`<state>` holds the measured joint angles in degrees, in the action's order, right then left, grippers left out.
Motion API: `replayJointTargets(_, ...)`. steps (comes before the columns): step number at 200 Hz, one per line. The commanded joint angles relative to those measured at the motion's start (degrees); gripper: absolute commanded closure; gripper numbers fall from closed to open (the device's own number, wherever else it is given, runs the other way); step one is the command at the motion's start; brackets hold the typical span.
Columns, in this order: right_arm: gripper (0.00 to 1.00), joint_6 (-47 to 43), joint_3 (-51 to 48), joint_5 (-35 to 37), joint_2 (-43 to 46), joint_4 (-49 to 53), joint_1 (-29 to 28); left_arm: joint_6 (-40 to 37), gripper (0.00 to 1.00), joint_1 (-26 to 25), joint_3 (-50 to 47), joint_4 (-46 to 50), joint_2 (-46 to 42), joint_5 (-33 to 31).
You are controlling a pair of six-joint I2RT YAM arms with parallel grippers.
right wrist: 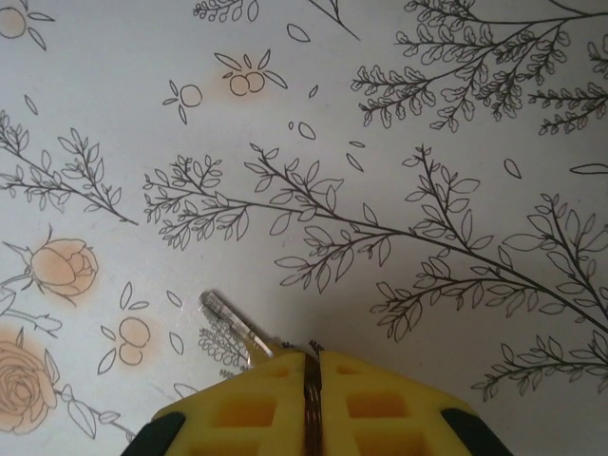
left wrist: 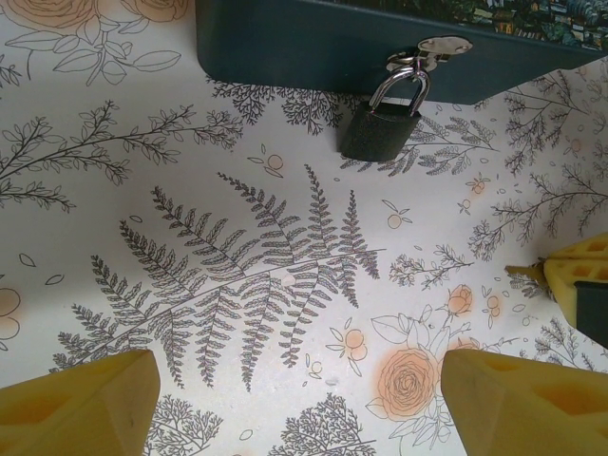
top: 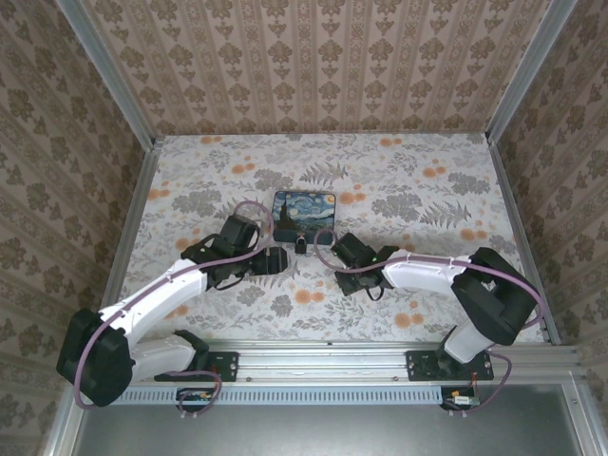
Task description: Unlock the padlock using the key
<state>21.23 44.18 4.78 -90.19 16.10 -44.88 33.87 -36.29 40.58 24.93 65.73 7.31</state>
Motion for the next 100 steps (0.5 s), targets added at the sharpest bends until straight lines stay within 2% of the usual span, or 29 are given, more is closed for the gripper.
replayJointTargets(1, 0.89, 2.0, -0.6, 0.9, -2.5, 1.7, -0.3, -0.8, 0.14, 0.0, 0.7, 0.2, 0.0, 1.2)
replayJointTargets(39, 0.98, 1.6, -0.6, -0.7, -0.4, -0.5, 0.5, 2.7, 0.15, -3.0, -0.8, -4.8, 2.5, 5.9)
replayJointTargets(54, 0.99, 2.0, -1.2, -2.2, 1.3, -1.6, 1.2, 6.1, 0.17, -4.4, -2.4, -10.6, 4.6, 10.0)
replayJointTargets(74, 1.00, 2.6, -2.8, -4.7, 4.1, -4.0, 2.9, 10.6, 0.23, -5.5, -3.5, -18.8, 8.7, 14.8)
replayJointTargets(100, 1.00, 2.5, -4.4, -6.3, 5.4, -5.1, 4.7, 17.3, 0.28, -7.5, -3.9, -27.3, 14.3, 16.7)
